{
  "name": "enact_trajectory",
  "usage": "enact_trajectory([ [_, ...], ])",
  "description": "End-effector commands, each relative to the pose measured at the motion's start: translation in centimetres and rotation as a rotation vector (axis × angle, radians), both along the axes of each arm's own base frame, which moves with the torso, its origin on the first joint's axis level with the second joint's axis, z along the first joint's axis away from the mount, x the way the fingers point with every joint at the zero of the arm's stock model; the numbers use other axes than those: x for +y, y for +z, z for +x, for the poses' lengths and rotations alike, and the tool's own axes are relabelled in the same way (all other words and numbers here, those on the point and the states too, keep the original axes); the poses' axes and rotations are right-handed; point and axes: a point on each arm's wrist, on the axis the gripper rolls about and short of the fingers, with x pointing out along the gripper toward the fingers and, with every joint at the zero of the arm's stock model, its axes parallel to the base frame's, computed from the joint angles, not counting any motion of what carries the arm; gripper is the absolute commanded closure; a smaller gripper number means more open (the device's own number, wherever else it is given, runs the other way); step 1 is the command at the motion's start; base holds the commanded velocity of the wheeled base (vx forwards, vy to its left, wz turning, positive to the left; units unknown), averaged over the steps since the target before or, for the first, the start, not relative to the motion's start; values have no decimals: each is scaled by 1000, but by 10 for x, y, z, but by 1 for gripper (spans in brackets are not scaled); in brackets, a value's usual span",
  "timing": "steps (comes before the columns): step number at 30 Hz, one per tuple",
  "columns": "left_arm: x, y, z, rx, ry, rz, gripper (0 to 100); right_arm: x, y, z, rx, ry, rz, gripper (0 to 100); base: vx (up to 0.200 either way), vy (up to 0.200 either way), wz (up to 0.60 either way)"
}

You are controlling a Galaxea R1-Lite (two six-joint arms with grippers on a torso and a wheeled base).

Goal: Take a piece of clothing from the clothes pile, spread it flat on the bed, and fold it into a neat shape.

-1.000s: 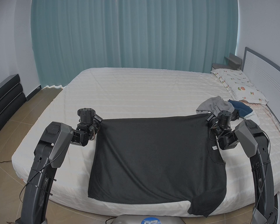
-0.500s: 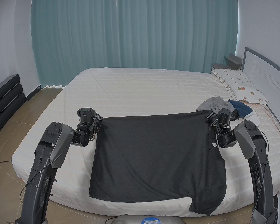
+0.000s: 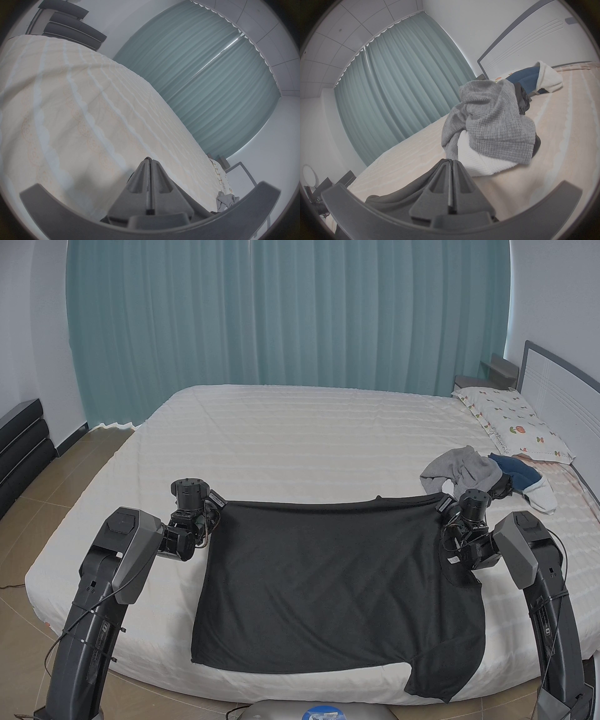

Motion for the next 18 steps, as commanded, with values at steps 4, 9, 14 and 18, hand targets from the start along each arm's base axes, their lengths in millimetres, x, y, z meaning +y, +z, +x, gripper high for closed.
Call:
enact_trajectory([
  [4,-2,-3,0,5,0,3,0,1,0,-1,-1,2,-2,0,0,0,0],
  [9,-2,0,0,-1,17,10,0,-5,20,-3,-37,-13,0,0,0,0,0],
  [14,3,52,-4,-66,145,27,0,-11,69,-36,-42,5,18,0,0,0,0],
  [18,3,88,-22,-48,155,26,0,-9,90,-76,18,75,40,0,0,0,0],
])
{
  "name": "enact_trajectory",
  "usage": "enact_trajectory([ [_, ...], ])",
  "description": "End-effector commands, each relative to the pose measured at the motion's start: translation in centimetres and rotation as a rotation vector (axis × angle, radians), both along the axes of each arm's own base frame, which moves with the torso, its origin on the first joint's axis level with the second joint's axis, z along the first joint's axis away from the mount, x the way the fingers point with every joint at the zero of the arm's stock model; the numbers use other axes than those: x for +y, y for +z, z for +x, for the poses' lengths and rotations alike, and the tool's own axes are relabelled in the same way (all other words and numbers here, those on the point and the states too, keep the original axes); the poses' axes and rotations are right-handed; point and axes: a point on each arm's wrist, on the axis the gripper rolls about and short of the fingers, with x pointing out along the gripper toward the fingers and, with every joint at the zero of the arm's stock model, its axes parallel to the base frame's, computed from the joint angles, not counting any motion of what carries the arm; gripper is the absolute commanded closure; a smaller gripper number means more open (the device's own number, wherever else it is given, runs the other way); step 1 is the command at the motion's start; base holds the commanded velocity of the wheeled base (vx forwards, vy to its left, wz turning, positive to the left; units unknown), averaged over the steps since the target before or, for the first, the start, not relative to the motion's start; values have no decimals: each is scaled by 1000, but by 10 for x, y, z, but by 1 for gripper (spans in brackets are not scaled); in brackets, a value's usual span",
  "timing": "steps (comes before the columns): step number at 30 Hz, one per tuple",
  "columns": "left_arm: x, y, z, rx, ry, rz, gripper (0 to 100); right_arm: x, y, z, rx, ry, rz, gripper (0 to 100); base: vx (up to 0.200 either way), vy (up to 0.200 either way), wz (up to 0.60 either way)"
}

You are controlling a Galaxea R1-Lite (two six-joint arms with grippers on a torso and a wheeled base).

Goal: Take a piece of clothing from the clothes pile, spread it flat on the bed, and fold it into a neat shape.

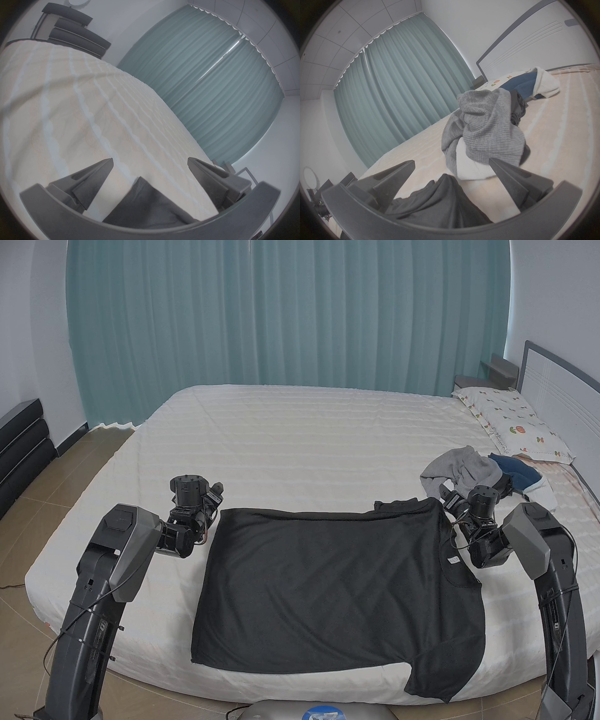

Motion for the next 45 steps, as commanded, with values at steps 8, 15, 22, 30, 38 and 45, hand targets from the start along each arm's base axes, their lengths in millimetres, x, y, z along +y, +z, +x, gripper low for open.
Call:
enact_trajectory([
  [8,-4,111,-37,-29,37,-15,0,2,95,-124,28,119,111,0,0,0,0],
  [15,-13,136,-49,-14,20,-54,0,9,91,-168,109,204,180,0,0,0,0],
  [22,-21,133,-59,69,2,-41,0,11,78,-183,172,199,214,0,0,0,0],
  [30,-15,96,-94,263,-27,-21,0,12,60,-206,270,195,263,0,0,0,0],
  [38,-9,76,-175,396,-222,-116,0,16,45,-235,357,234,279,0,0,0,0],
  [45,-6,47,-223,493,-258,-112,0,17,33,-267,461,316,334,0,0,0,0],
])
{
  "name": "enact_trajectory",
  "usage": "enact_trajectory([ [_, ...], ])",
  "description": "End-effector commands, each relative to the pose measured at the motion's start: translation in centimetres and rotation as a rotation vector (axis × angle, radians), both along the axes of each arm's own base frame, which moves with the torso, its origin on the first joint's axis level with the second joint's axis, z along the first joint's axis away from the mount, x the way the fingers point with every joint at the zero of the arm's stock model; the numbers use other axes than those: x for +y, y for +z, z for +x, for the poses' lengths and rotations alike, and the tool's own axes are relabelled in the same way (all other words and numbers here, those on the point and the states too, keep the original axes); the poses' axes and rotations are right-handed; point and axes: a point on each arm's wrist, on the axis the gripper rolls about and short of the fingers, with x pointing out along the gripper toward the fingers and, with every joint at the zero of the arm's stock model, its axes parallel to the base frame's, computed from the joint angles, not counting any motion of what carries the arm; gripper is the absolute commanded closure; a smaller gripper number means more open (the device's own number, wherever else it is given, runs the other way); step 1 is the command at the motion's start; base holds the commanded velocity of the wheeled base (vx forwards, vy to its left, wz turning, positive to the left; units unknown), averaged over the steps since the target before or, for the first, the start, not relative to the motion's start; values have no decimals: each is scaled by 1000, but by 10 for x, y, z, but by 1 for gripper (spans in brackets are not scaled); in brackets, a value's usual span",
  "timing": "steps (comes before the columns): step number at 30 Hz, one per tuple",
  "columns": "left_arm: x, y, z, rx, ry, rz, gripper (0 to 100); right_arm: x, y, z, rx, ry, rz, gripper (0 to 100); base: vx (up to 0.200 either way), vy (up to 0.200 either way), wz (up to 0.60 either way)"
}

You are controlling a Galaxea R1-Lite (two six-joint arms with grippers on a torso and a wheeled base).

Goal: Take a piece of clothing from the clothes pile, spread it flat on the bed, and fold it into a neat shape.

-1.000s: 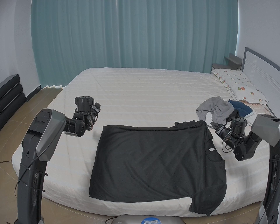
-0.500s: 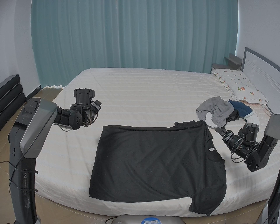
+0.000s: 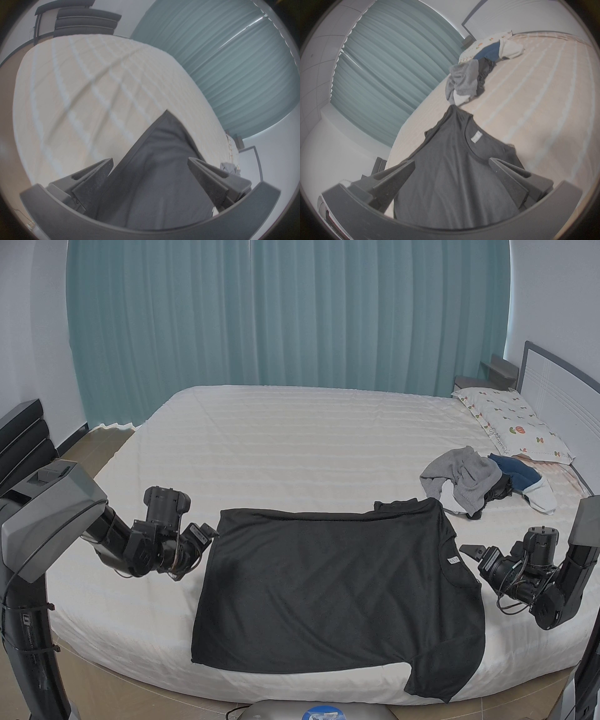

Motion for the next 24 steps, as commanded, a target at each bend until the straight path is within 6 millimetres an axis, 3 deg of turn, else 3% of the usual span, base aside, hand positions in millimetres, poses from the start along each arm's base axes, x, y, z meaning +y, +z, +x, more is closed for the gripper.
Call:
enact_trajectory([
  [1,2,3,-46,17,-61,-38,0,2,-14,-33,108,64,41,0,0,0,0],
  [3,4,-4,-60,41,-75,-33,0,3,-19,-49,133,108,69,0,0,0,0],
  [7,10,9,-73,22,-83,-19,0,4,-22,-64,144,148,91,0,-50,0,0],
  [12,15,15,-94,35,-90,-11,0,5,-24,-67,165,156,94,0,-200,0,0],
  [19,20,12,-121,67,-152,47,0,5,-27,-70,189,158,97,0,0,0,0],
  [24,19,8,-129,97,-205,16,0,5,-29,-70,195,156,96,0,0,0,0],
])
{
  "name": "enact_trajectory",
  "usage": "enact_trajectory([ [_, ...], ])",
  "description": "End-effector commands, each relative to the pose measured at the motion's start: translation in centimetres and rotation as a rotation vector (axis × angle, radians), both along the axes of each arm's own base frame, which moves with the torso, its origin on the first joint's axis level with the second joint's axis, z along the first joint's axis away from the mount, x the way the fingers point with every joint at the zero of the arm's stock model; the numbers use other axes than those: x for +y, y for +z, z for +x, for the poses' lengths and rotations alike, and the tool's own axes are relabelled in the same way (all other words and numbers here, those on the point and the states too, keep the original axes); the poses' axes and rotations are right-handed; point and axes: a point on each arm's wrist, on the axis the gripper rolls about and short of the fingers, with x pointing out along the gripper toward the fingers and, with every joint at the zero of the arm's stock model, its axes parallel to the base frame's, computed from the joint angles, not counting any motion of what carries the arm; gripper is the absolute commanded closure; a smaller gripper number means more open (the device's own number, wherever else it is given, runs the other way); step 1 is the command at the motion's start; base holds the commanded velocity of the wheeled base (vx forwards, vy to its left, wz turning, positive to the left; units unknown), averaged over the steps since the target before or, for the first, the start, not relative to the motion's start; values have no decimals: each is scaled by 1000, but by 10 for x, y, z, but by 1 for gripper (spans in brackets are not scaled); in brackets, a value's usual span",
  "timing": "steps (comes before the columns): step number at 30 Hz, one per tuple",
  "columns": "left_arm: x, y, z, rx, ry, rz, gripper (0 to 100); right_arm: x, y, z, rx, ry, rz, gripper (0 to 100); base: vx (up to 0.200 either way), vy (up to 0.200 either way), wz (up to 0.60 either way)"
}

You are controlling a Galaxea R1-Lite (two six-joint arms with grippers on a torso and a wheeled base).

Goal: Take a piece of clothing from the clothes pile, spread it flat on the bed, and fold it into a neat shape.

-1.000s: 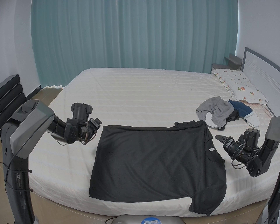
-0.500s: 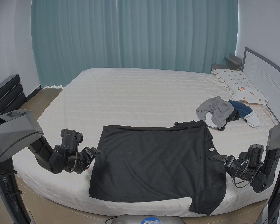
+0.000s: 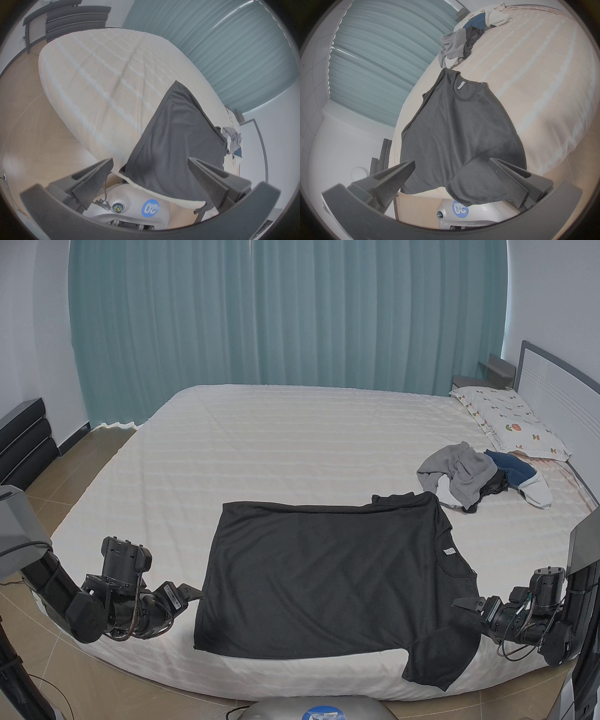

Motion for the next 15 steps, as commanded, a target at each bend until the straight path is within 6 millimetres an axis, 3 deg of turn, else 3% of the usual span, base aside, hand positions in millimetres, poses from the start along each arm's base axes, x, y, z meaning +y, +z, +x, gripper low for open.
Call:
enact_trajectory([
  [1,-1,0,-8,18,-38,-27,0,0,-3,-4,23,1,0,0,0,0,0],
  [9,-21,-24,-2,75,-142,-59,0,-3,-3,-3,21,-14,-2,0,0,0,0],
  [12,-27,-36,-1,78,-168,-39,0,-3,-4,-3,23,-14,-2,0,-200,0,0],
  [15,-22,-42,-2,70,-196,-5,0,-2,-4,-3,23,-13,-1,0,0,0,0],
])
